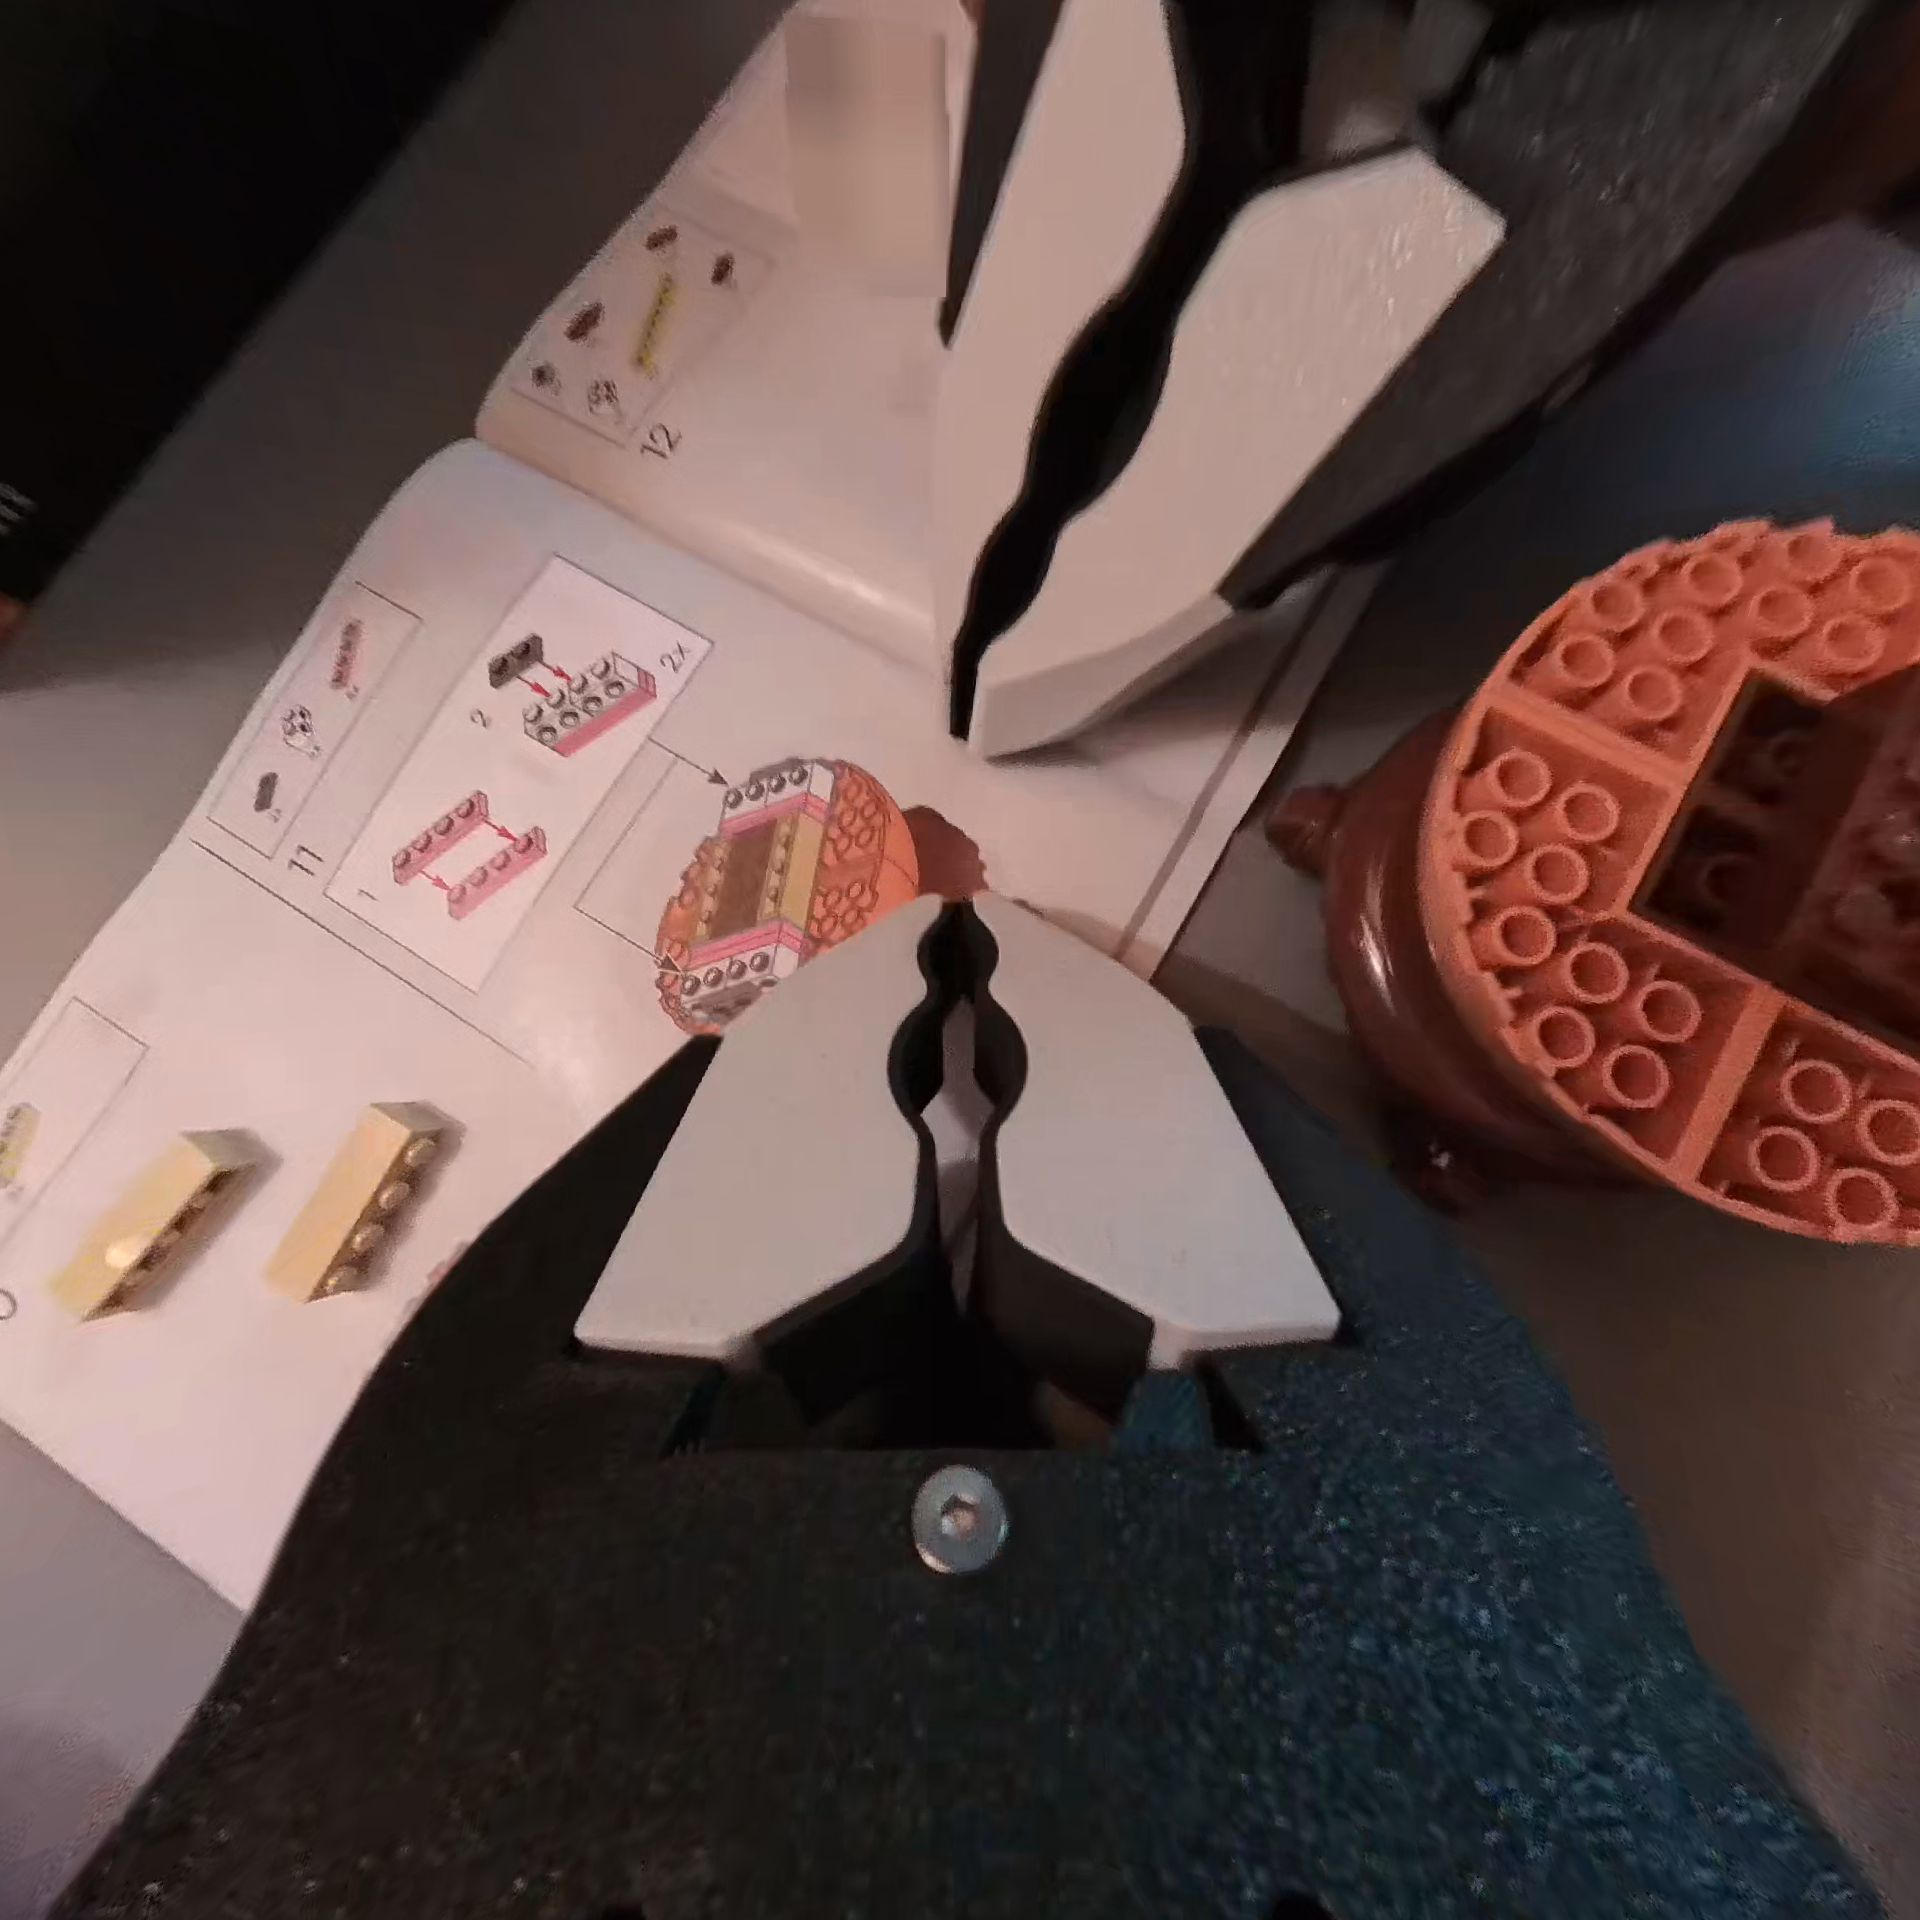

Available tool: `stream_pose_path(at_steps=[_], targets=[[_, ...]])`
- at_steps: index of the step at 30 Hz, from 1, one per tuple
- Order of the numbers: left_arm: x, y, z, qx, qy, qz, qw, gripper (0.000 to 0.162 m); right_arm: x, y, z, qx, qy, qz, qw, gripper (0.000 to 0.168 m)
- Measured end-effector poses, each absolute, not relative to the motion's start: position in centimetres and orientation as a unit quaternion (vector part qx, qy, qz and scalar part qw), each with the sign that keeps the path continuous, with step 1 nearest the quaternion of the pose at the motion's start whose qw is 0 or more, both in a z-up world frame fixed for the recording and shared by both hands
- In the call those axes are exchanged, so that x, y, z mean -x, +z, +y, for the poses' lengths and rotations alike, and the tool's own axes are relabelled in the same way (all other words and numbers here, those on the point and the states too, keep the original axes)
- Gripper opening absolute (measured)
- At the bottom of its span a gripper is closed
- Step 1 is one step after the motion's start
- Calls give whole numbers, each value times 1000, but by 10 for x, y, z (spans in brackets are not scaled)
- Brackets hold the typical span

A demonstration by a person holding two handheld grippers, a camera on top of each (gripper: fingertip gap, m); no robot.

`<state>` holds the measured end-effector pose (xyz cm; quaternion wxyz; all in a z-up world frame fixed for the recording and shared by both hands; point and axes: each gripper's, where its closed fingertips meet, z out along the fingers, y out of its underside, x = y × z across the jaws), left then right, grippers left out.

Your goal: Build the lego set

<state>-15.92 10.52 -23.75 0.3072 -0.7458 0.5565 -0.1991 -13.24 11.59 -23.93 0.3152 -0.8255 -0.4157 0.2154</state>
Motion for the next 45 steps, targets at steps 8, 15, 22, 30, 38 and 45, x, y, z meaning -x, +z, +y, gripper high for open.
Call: stream_pose_path(at_steps=[8, 15, 22, 30, 38, 45], targets=[[169, -230, 113, 742, -175, 549, 343, 1, 115, -226, 141, 805, 187, -432, 361, 2], [194, -229, 120, 769, -139, 511, 358, 8, 111, -210, 148, 797, 213, -403, 397, 4], [246, -231, 137, 825, -150, 425, 342, 31, 88, -221, 127, 825, 210, -378, 364, 19], [242, -235, 133, 814, -158, 440, 346, 9, 62, -234, 105, 846, 143, -363, 363, 7], [242, -235, 136, 821, -162, 420, 352, 13, 63, -238, 108, 847, 119, -361, 372, 4], [244, -236, 140, 827, -163, 410, 349, 14, 64, -238, 112, 849, 121, -343, 382, 3]])
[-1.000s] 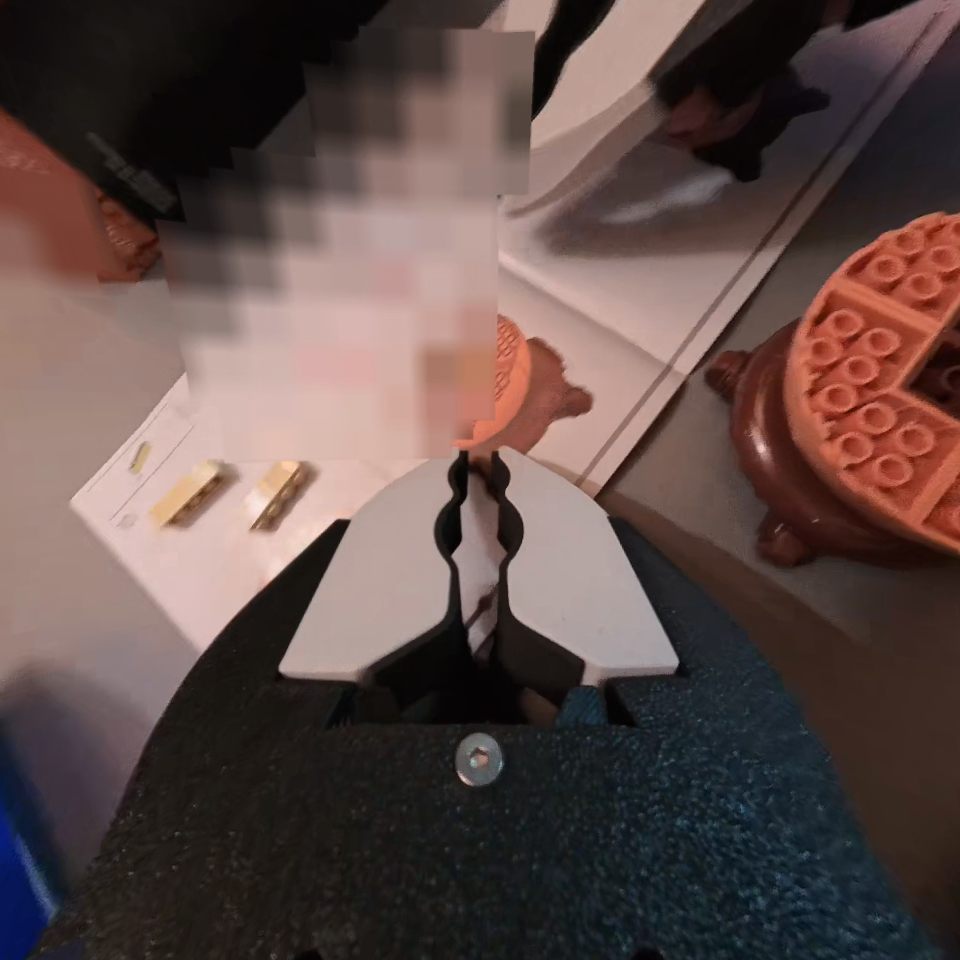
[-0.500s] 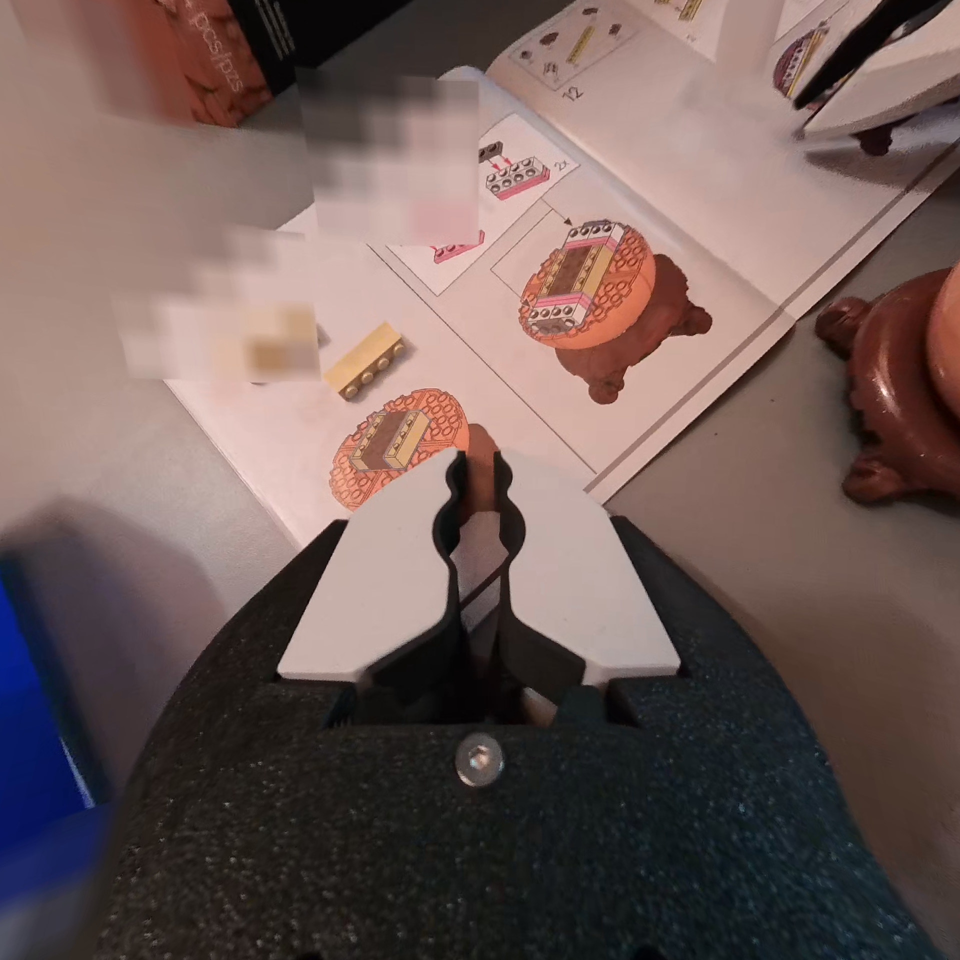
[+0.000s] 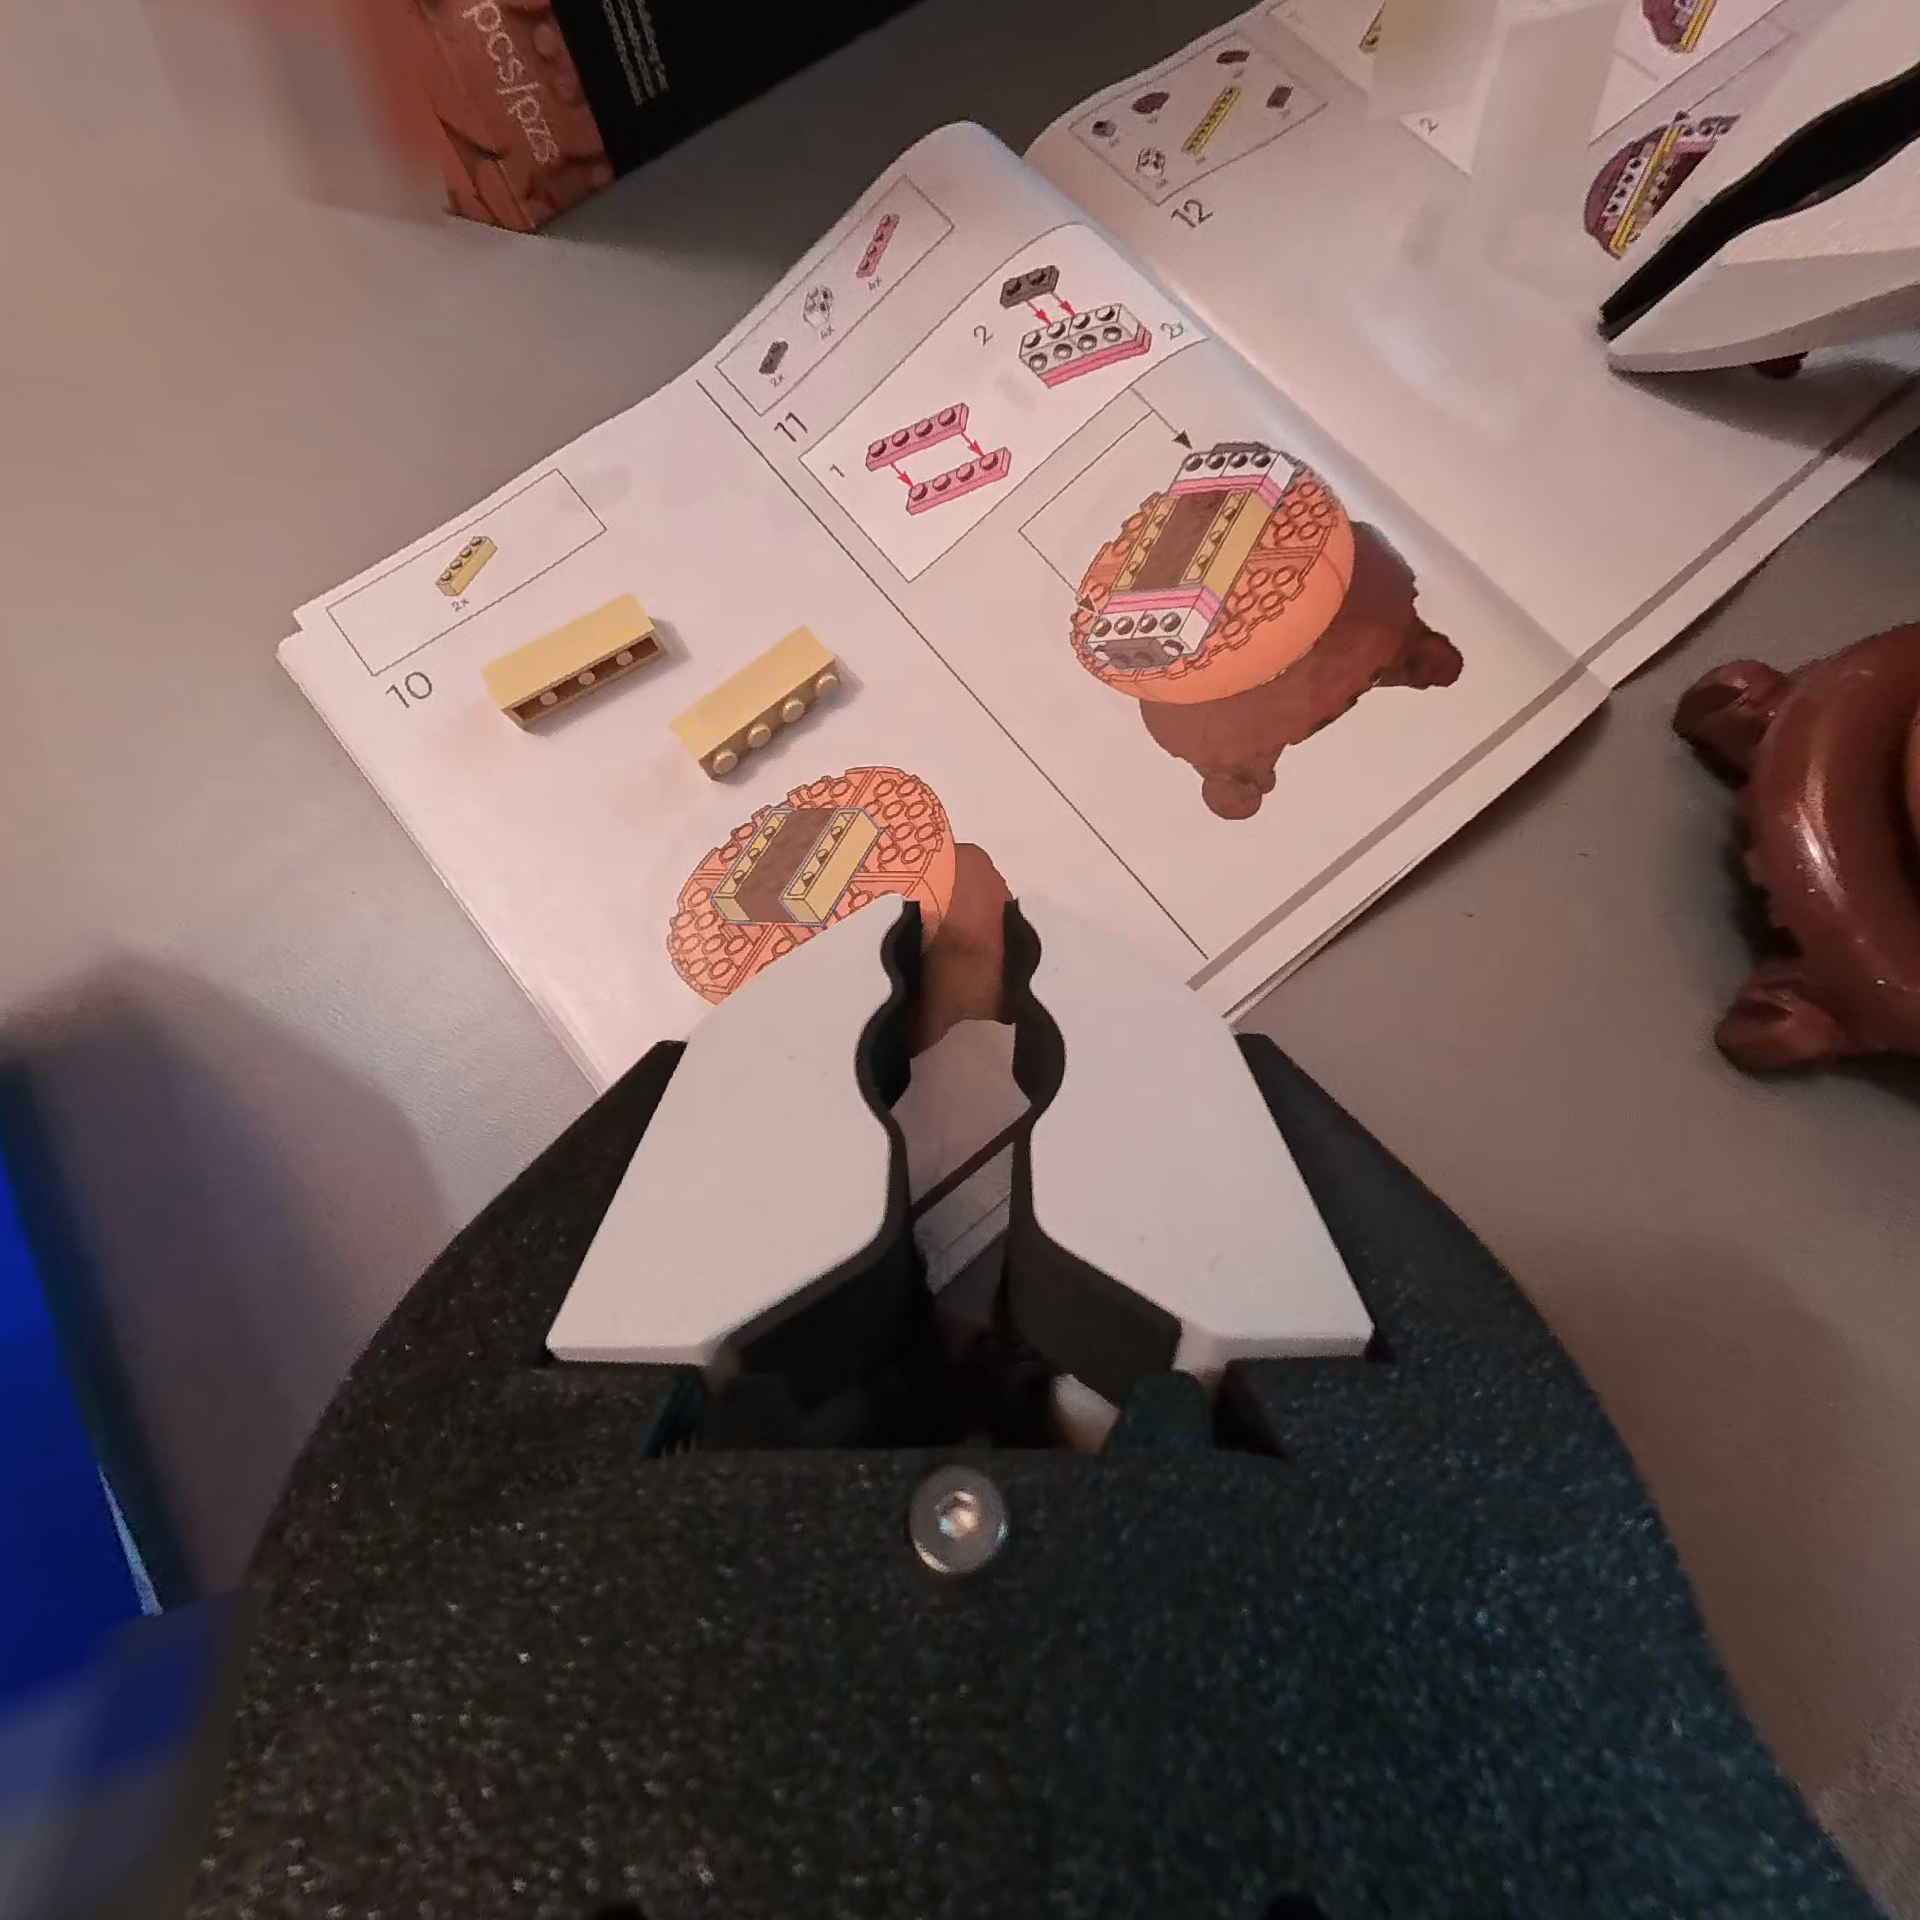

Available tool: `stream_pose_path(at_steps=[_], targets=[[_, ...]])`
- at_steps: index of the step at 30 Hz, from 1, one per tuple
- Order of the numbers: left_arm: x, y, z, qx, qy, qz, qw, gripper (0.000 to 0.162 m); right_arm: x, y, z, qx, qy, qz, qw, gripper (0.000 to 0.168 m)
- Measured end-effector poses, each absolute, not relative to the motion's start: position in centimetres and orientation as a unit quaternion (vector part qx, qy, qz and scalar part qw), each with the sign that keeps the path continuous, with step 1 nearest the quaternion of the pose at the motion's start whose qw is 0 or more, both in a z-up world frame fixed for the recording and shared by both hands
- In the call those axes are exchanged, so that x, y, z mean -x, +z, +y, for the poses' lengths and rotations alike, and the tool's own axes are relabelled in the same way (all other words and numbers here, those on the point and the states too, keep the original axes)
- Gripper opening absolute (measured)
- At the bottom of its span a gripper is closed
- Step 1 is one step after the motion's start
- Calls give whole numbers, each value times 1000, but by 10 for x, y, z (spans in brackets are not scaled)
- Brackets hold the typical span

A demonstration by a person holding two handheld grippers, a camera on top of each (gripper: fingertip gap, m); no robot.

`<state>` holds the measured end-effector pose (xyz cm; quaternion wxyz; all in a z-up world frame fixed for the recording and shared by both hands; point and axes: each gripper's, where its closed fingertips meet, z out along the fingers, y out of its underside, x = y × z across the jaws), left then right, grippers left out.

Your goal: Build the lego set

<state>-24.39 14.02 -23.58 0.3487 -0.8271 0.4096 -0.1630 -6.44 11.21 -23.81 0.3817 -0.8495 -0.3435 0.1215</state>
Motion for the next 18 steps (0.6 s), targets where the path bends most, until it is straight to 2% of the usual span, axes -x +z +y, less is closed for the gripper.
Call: stream_pose_path(at_steps=[6, 9, 13, 16, 18], targets=[[250, -224, 144, 823, -123, 408, 376, 12, 65, -224, 117, 858, 97, -332, 380, 20], [246, -218, 141, 827, -133, 401, 370, 18, 59, -217, 121, 874, 61, -315, 365, 28], [246, -211, 151, 833, -102, 381, 388, 43, 55, -208, 126, 877, 30, -290, 381, 31], [241, -203, 159, 826, -99, 361, 421, 74, 53, -195, 132, 862, 46, -252, 437, 29], [238, -194, 163, 816, -102, 346, 452, 81, 51, -179, 135, 839, 62, -218, 494, 25]])
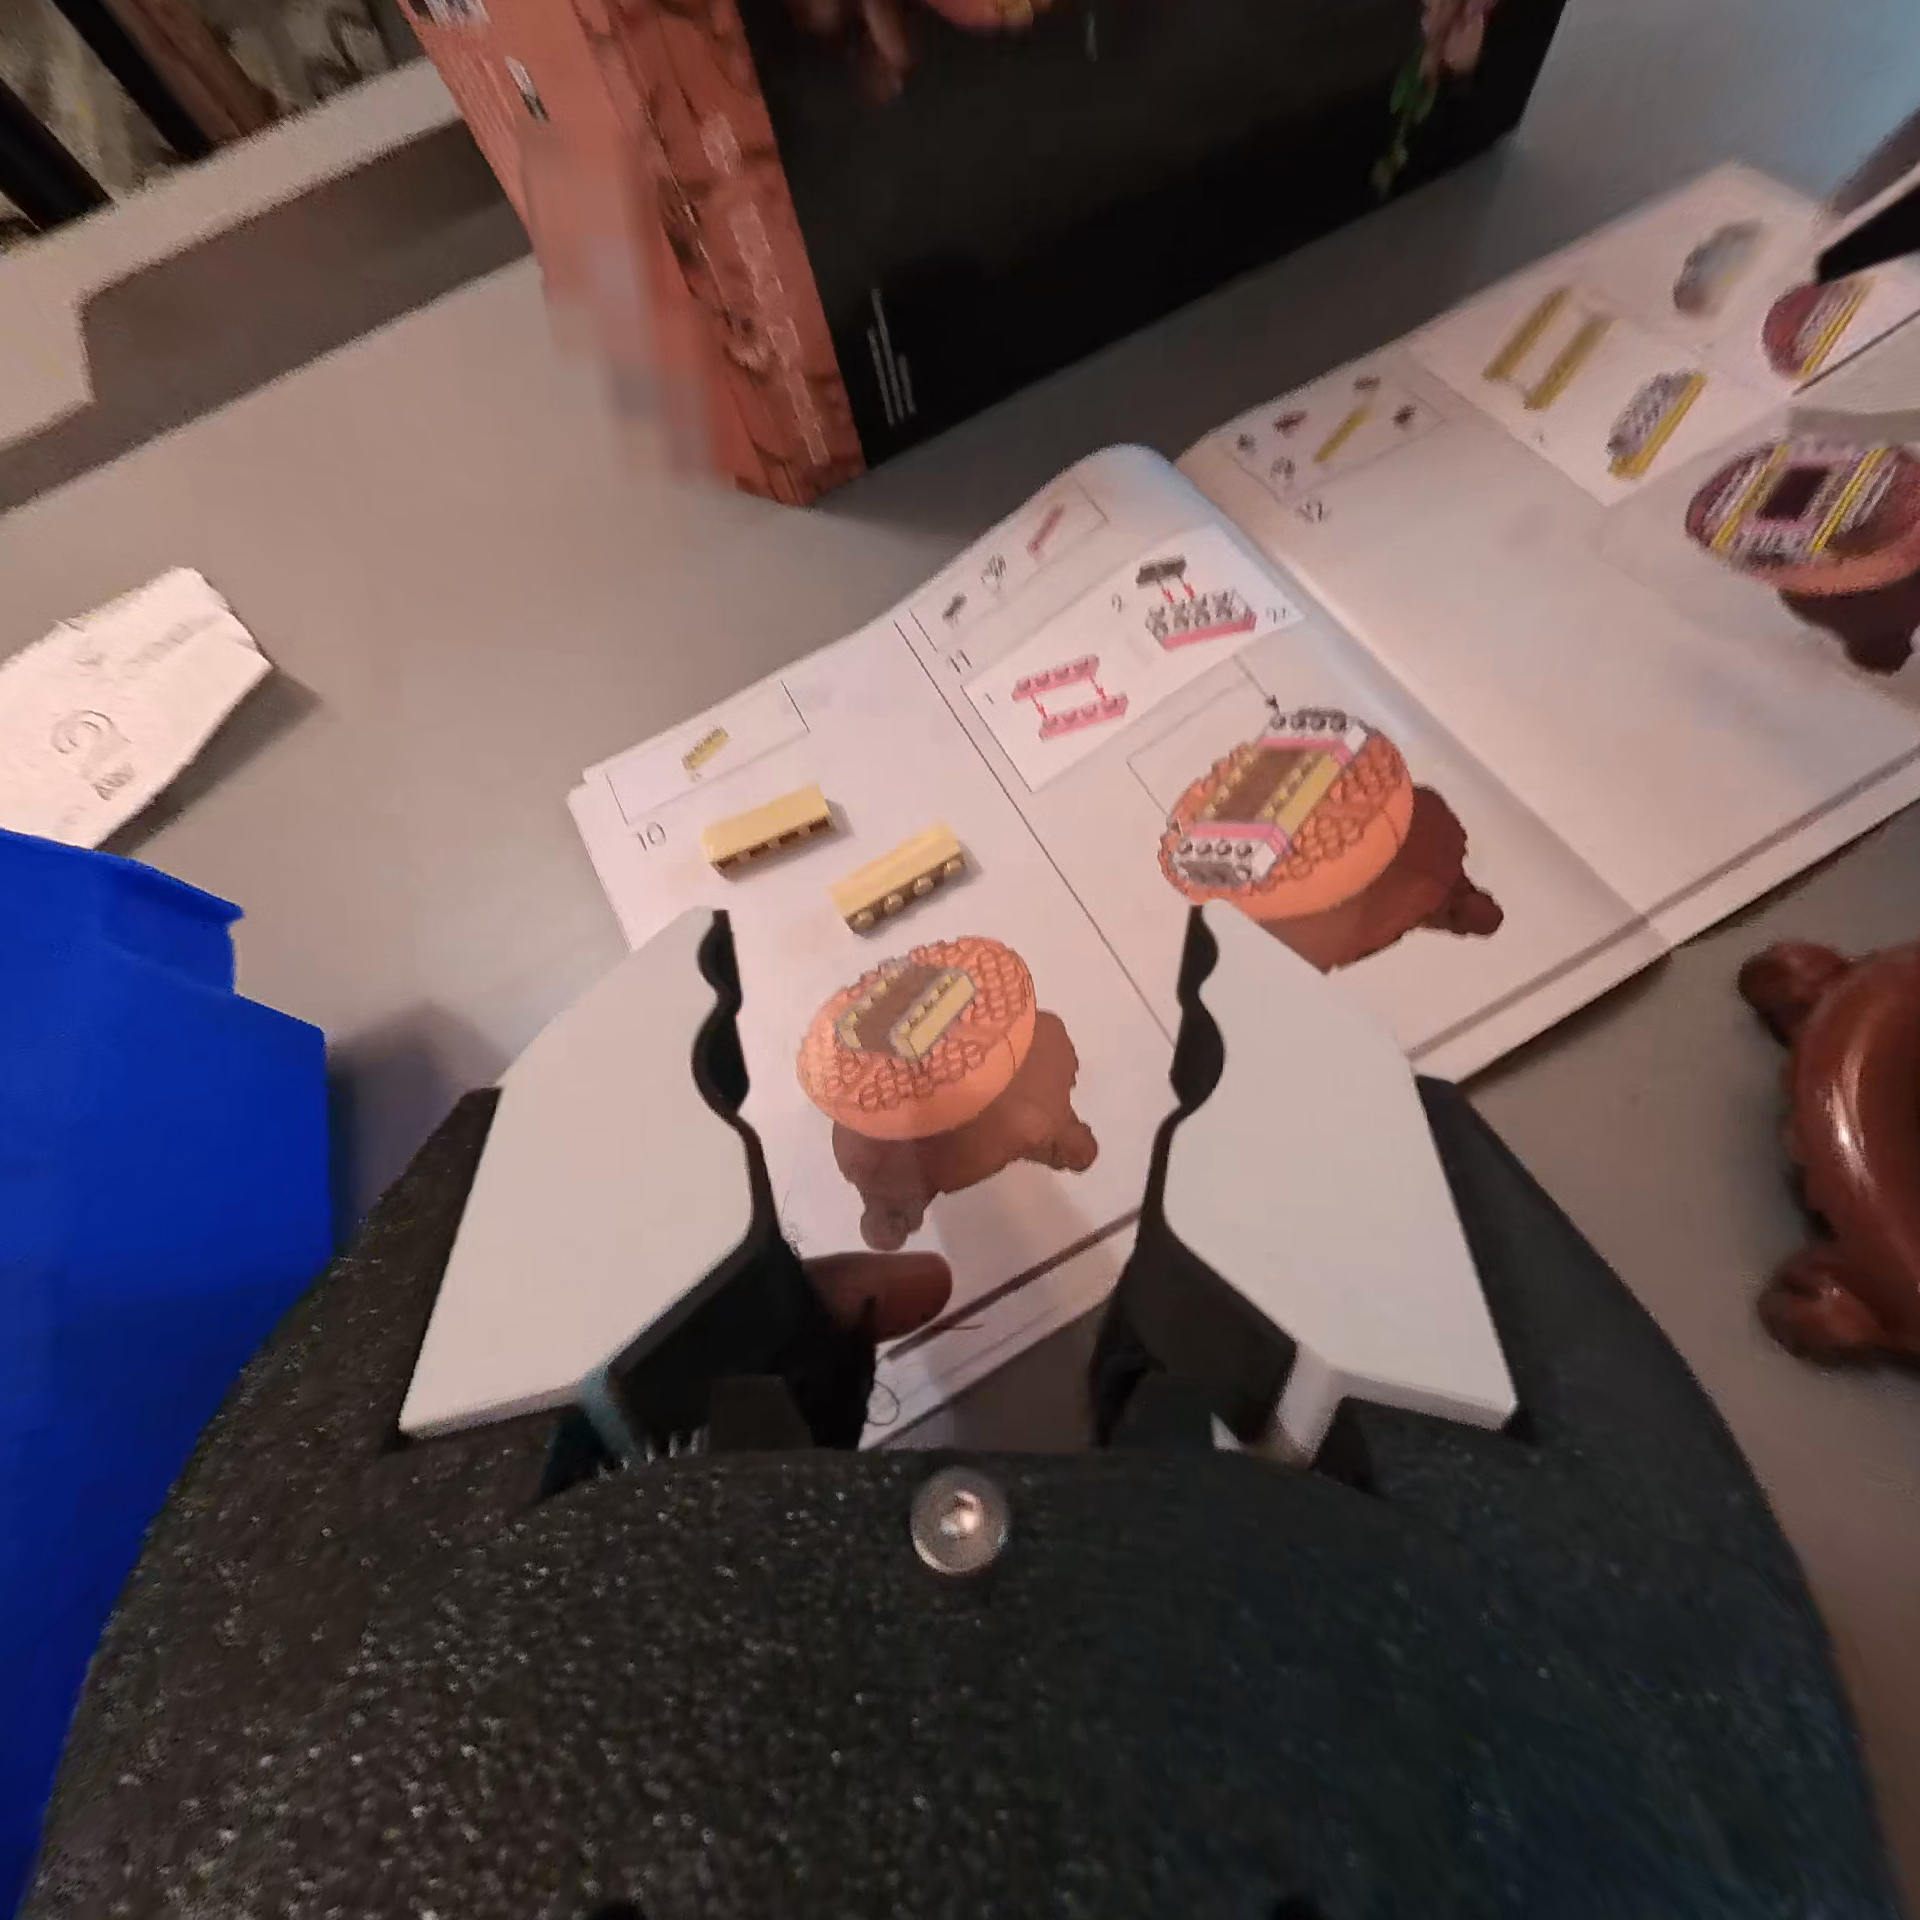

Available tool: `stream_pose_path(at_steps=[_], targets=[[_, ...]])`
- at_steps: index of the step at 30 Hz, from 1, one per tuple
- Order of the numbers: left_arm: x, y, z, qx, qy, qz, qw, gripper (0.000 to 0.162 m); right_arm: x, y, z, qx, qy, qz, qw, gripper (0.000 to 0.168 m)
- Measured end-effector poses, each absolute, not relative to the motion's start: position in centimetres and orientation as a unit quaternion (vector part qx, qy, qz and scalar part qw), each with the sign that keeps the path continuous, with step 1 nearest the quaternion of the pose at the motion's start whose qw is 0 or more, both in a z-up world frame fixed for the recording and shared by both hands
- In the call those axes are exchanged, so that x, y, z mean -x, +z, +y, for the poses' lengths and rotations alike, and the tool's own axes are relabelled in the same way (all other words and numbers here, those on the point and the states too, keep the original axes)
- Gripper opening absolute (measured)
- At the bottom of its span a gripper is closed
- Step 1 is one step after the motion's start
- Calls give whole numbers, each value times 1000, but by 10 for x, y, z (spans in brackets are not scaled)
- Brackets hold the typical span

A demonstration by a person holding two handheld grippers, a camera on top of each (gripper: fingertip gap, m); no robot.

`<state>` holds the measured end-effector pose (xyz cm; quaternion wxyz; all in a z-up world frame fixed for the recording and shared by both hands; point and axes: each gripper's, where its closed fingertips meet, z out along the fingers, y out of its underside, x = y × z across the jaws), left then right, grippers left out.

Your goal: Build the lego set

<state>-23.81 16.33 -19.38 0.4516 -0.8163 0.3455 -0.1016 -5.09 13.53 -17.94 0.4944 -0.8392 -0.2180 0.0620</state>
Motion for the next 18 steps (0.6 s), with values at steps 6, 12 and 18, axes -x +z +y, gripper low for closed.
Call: stream_pose_path(at_steps=[6, 12, 18], targets=[[232, -172, 165, 797, -132, 318, 496, 76, 26, -128, 139, 761, 37, -124, 636, 99], [225, -162, 163, 794, -169, 311, 494, 109, 6, -132, 137, 792, 44, -62, 606, 135], [234, -128, 167, 756, -178, 290, 559, 109, 12, -85, 116, 689, 8, -155, 708, 0]])
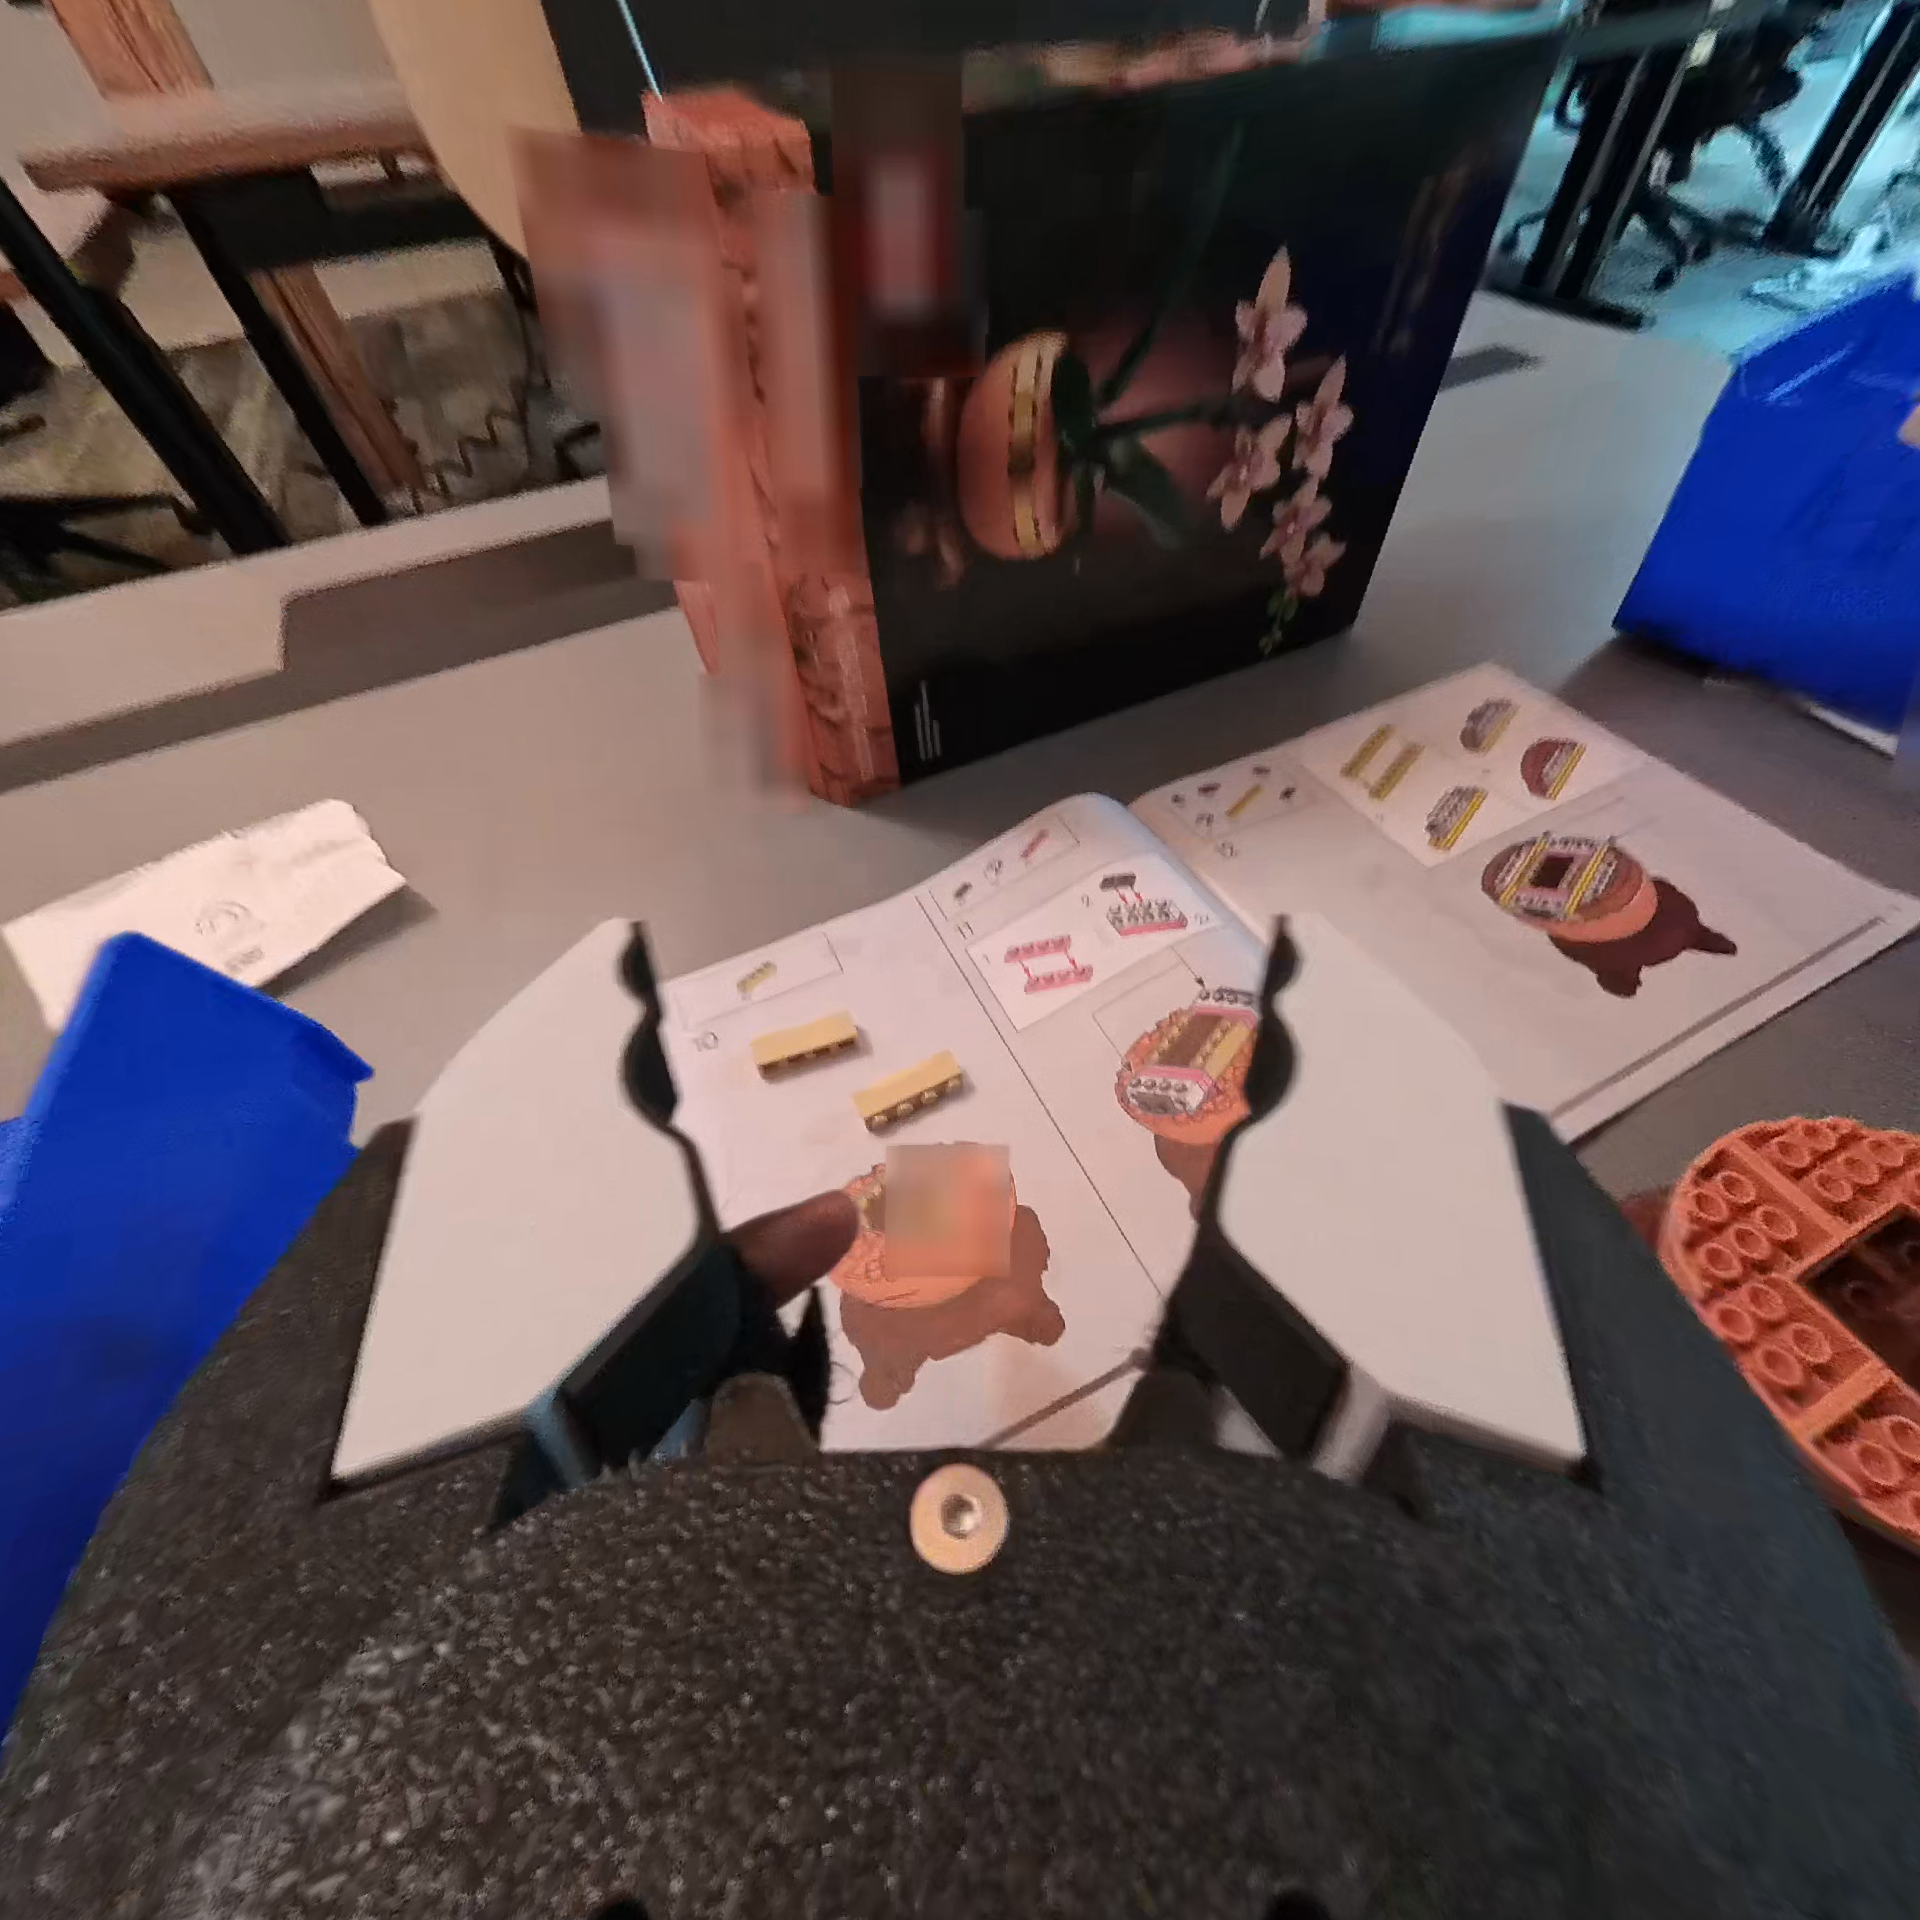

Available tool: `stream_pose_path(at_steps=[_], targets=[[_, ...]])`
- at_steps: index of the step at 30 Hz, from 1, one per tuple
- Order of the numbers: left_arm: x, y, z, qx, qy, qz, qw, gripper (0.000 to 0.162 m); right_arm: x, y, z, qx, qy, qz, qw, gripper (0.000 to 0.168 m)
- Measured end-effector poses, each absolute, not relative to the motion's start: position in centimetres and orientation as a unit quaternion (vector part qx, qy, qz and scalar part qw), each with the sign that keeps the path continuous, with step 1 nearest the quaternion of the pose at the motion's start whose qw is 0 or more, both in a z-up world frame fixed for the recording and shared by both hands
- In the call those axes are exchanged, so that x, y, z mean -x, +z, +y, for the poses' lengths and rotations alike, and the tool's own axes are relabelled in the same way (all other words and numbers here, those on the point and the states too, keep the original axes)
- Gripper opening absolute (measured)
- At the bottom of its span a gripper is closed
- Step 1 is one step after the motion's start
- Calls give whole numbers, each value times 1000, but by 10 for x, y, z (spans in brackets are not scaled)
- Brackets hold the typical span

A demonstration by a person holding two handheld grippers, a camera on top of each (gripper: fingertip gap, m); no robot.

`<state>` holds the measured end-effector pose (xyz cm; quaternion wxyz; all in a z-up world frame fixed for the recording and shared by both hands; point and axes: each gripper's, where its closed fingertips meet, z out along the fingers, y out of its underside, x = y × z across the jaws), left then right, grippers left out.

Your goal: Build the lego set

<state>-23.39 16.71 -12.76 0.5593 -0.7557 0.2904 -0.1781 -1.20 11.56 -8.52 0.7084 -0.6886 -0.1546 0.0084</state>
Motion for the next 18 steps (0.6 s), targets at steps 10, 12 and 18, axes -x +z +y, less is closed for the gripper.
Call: stream_pose_path(at_steps=[10, 12, 18], targets=[[245, -136, 160, 761, -156, 321, 541, 36, 30, -105, 115, 735, 79, -196, 644, 0], [246, -137, 157, 749, -143, 341, 550, 0, 30, -105, 119, 735, 81, -185, 647, 3], [249, -151, 161, 768, -117, 352, 523, 55, 50, -115, 122, 745, 120, -238, 611, 0]])
